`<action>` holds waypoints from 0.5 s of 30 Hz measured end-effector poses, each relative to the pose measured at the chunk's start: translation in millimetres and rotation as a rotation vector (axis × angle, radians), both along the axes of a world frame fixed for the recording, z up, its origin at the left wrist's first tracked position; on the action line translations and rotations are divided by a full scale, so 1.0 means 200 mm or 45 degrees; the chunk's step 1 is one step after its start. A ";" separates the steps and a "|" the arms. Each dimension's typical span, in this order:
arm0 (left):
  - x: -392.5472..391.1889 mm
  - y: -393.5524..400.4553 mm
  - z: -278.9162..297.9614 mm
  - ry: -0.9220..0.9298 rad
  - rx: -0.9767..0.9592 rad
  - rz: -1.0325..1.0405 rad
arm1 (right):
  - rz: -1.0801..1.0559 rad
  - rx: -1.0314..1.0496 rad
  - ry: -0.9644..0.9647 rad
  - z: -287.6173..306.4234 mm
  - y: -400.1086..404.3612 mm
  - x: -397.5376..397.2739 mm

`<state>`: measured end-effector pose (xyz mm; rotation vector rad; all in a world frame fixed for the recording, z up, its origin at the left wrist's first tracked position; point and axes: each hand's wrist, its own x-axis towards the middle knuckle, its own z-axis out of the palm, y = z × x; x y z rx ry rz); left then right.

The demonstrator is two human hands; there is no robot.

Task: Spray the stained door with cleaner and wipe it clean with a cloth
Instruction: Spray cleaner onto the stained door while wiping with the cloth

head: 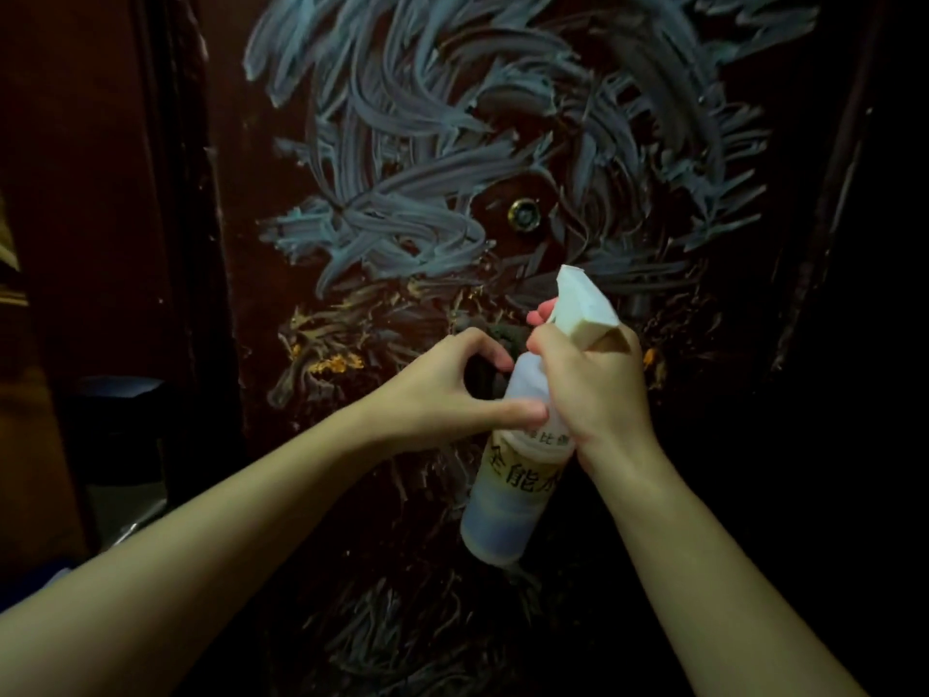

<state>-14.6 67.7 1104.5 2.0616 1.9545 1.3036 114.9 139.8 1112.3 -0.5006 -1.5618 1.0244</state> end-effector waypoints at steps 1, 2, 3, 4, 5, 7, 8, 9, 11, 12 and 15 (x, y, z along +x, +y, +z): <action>-0.03 0.00 0.02 -0.061 0.073 0.032 | -0.002 0.014 0.033 0.03 -0.01 0.01; -0.05 0.00 0.04 -0.094 0.159 0.087 | -0.015 0.031 0.060 0.06 -0.01 0.02; -0.08 0.00 0.06 -0.104 0.259 0.158 | -0.029 0.053 0.069 0.11 -0.02 0.03; -0.10 -0.01 0.09 -0.074 0.342 0.236 | -0.037 0.077 0.065 0.15 -0.02 0.03; -0.11 -0.03 0.12 -0.040 0.422 0.301 | -0.046 0.109 0.053 0.18 -0.02 0.03; -0.12 -0.06 0.21 0.043 0.551 0.447 | -0.074 0.151 0.024 0.24 -0.02 0.03; -0.13 -0.08 0.25 0.054 0.601 0.498 | -0.090 0.161 0.023 0.26 -0.02 0.03; -0.13 -0.09 0.29 0.057 0.645 0.525 | -0.106 0.162 0.025 0.28 -0.02 0.03; -0.15 -0.10 0.35 0.044 0.664 0.525 | -0.134 0.165 0.013 0.32 -0.02 0.02; -0.15 -0.11 0.38 0.027 0.642 0.527 | -0.142 0.172 0.002 0.33 -0.02 0.01; -0.17 -0.12 0.44 -0.025 0.564 0.553 | -0.146 0.160 -0.020 0.35 -0.02 0.01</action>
